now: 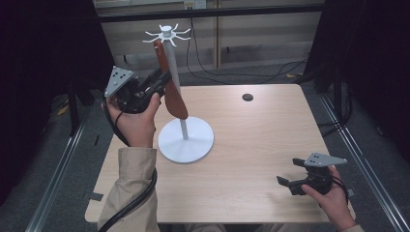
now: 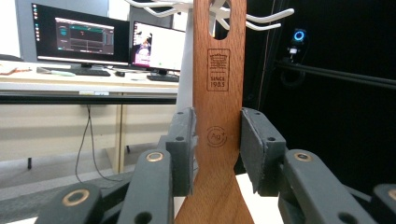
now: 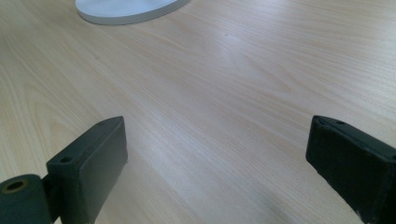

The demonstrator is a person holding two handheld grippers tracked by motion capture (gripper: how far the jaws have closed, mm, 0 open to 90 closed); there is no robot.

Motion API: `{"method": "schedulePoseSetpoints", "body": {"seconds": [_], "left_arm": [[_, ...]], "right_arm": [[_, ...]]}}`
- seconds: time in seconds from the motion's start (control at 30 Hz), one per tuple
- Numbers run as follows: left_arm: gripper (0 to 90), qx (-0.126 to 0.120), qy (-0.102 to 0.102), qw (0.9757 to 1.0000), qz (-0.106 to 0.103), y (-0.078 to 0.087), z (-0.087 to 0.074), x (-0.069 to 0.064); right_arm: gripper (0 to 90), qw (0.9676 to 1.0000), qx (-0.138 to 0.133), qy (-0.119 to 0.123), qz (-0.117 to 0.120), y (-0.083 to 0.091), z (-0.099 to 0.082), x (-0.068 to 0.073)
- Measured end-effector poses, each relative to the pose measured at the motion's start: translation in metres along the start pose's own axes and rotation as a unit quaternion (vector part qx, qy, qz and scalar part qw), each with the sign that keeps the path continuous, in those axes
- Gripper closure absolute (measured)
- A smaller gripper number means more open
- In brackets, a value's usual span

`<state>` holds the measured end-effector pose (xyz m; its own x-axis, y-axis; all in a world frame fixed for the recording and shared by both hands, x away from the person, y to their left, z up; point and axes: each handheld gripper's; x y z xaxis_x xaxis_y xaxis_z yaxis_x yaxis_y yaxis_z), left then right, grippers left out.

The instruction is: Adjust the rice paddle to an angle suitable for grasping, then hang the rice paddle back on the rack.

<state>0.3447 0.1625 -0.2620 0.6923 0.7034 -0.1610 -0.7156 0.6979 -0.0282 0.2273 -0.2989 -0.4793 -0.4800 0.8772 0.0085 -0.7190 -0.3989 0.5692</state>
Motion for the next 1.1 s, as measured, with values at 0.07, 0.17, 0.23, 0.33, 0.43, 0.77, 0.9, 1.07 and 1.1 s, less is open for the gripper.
{"method": "schedulePoseSetpoints", "body": {"seconds": [0.07,0.17,0.23,0.33,0.43,0.77,0.9,1.07,1.1], "left_arm": [[66.2,0.002,-0.004,1.0,0.0,-0.001,0.0,0.0],[66.2,0.0,-0.009,1.0,0.002,0.0,-0.001,0.0],[66.2,0.0,-0.01,0.9999,0.002,0.0,-0.001,0.001],[66.1,-0.001,-0.011,0.9999,-0.003,0.001,-0.002,0.002],[66.1,-0.002,-0.01,0.9999,-0.004,0.001,-0.002,0.002],[55.5,0.01,-0.011,0.9998,-0.014,0.001,-0.007,0.003],[47.8,0.01,-0.012,0.9998,-0.014,0.001,-0.01,0.002],[40.2,0.019,-0.019,0.9996,-0.008,0.003,-0.015,0.001],[39.3,0.02,-0.016,0.9996,-0.008,0.004,-0.017,0.001]], "right_arm": [[5.3,1.0,0.0,0.0,-0.001,0.0,0.0,0.0],[5.3,1.0,-0.001,0.003,-0.001,-0.001,0.0,0.001],[5.3,1.0,0.0,0.003,-0.001,-0.001,0.0,0.001],[5.3,1.0,0.0,0.003,-0.001,-0.001,0.0,0.001],[5.3,1.0,0.0,0.003,-0.001,-0.001,0.0,0.001],[5.3,1.0,-0.002,0.004,-0.002,0.0,0.001,0.001],[5.3,1.0,-0.003,0.002,-0.004,0.0,0.002,0.0],[5.3,1.0,-0.004,0.004,-0.002,-0.001,0.002,0.001],[5.3,1.0,-0.002,0.004,-0.002,-0.001,0.002,0.001]]}}
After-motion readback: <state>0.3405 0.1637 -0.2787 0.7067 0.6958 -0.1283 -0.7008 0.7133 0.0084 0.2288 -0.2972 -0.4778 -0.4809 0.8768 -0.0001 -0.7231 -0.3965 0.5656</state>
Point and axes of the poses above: each handheld gripper's, and its own axes: y roughly backward along the jaws, z roughly out of its top, x roughly to its left, and after that the axes turned 10 degrees about -z, right-handed
